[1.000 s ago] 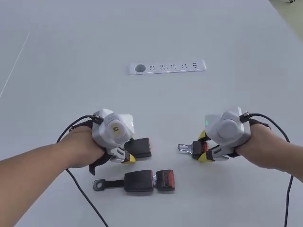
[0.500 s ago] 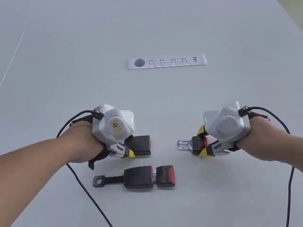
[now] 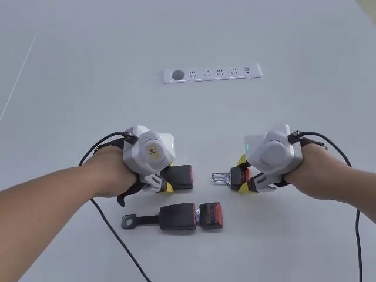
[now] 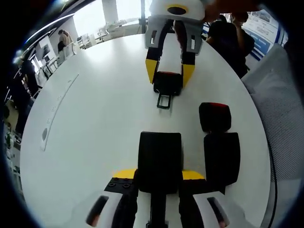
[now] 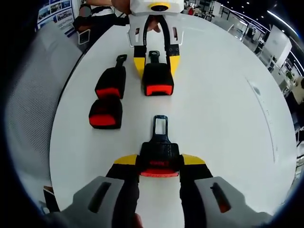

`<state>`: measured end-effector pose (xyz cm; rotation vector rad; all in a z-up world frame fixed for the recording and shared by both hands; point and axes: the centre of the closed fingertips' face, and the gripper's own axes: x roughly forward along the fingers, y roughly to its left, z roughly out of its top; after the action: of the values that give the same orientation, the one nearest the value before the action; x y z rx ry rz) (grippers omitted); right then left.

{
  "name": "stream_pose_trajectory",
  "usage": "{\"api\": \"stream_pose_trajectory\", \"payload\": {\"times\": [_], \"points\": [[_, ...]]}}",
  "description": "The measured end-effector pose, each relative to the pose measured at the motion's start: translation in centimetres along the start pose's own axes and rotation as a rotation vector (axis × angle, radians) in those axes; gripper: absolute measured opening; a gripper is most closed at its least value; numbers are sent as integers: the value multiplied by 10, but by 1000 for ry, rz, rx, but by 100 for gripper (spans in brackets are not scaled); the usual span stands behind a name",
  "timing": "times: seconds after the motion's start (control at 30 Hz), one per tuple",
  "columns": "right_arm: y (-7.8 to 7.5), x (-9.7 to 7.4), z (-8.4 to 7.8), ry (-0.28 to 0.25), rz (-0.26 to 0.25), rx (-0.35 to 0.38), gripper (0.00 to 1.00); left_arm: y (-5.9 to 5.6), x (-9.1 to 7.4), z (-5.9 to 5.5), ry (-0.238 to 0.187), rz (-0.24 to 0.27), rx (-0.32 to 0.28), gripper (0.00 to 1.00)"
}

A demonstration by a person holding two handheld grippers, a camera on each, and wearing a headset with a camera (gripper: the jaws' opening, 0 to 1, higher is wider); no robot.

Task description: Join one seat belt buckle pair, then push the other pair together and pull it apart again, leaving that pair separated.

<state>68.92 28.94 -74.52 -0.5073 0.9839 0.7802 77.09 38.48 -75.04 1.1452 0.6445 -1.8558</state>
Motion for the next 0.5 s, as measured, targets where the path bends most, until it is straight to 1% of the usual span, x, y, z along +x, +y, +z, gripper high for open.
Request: {"api": "stream_pose_trajectory", "payload": {"times": [0.27,0.5], "points": [[-1,10,17,-9,1,-10,31,-1,0,0,4,3,3,33],[0,18,32,-1,-1,-36,31,-1,0,-1,5,1,5,33]]}}
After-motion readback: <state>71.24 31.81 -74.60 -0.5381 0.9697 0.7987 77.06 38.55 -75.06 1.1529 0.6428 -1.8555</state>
